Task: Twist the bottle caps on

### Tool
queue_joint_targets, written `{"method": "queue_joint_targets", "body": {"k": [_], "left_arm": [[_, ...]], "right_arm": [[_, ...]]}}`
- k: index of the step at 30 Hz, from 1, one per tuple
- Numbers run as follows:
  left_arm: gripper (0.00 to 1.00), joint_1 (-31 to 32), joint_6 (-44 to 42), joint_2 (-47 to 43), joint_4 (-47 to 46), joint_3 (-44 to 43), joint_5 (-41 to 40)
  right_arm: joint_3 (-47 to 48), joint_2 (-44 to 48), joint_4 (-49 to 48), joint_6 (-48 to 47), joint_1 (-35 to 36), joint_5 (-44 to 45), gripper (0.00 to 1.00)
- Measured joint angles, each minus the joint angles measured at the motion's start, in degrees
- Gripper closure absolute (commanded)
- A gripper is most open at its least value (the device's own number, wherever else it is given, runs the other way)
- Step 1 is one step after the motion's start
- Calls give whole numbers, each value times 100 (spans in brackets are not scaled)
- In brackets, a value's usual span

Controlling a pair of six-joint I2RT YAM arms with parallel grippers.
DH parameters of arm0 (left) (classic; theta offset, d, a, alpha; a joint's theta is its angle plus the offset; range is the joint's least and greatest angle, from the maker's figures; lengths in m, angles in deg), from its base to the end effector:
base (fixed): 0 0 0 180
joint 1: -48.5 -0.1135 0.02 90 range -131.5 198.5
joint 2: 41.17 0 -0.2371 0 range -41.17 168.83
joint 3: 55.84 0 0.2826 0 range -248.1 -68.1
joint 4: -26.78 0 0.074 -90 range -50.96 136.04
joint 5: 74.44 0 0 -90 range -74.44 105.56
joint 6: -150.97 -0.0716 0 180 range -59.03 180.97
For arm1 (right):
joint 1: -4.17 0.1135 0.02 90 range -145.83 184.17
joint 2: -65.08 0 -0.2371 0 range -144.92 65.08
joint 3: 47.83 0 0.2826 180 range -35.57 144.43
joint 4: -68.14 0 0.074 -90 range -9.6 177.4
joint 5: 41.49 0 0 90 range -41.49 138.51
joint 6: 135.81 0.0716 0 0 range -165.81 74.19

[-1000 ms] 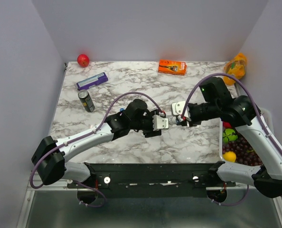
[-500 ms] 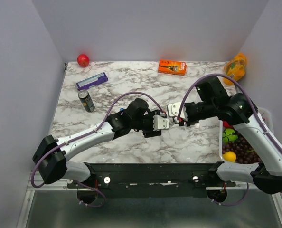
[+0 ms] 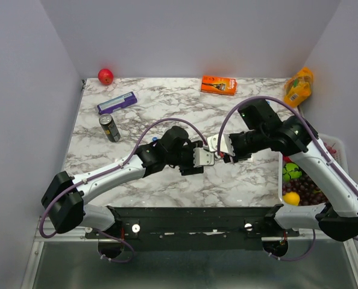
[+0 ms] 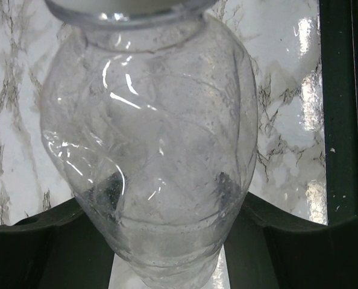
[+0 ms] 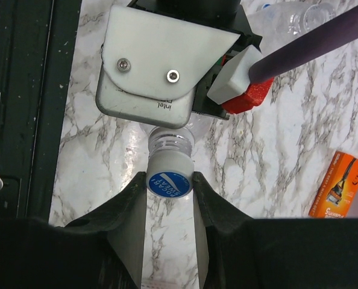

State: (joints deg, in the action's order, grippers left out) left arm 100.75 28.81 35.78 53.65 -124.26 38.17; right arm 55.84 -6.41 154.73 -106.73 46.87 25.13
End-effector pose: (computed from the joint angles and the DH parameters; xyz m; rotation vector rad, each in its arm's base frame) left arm 0.1987 -0.3016 0.2214 1.6398 1.4716 -0.6287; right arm 0.1757 0.2007 0.3752 -2.0208 1.3832 0.3750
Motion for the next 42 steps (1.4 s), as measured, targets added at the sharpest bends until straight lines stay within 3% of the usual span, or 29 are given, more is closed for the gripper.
{"method": "queue_joint_targets", "body": {"k": [25, 39, 42], "left_arm": [[100, -7, 76, 0, -238, 61, -13], [100, -42, 1209, -361, -1279, 931, -273], [100, -42, 1419, -367, -1421, 1016, -273]], "right_arm": [[284, -343, 157, 332, 11, -22, 66], [822, -1043, 131, 2072, 11, 20, 65], [992, -1191, 175, 2330, 11, 33, 57]]}}
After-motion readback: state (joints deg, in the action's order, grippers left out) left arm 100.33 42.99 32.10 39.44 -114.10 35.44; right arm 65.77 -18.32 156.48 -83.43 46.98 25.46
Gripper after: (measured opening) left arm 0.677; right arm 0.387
